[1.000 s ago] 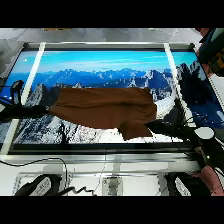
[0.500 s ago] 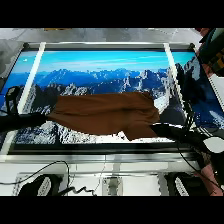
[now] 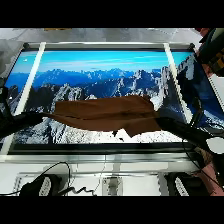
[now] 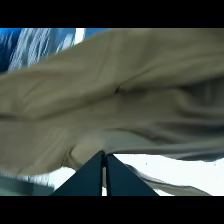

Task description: Fold the clothes and pants, and hang the long-sleeved shirts on hangers.

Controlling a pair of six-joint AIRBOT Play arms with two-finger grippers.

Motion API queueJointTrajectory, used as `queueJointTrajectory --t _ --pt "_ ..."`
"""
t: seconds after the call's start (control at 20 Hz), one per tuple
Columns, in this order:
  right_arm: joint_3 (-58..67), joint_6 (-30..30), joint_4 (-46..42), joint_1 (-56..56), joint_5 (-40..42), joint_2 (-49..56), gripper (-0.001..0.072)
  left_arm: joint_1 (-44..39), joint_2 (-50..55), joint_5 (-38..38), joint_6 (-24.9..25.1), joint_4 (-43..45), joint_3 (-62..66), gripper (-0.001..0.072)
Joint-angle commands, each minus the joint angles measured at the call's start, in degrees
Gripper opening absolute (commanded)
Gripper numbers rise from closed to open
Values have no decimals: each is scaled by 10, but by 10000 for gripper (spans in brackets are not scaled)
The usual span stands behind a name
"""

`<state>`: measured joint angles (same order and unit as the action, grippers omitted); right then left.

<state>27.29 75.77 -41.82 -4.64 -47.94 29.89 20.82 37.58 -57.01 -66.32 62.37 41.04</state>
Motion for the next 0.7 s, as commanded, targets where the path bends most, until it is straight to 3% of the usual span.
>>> queueJointTrajectory --t 0.0,0.35,0.65 --pt "4 16 6 1 66 40 13 0 25 25 -6 -8 -3 16" --pt "139 11 -20 3 90 226 13 -2 115 99 -5 -111 -3 16" --pt "235 11 -21 59 165 401 14 -45 210 213 -5 -119 -3 16"
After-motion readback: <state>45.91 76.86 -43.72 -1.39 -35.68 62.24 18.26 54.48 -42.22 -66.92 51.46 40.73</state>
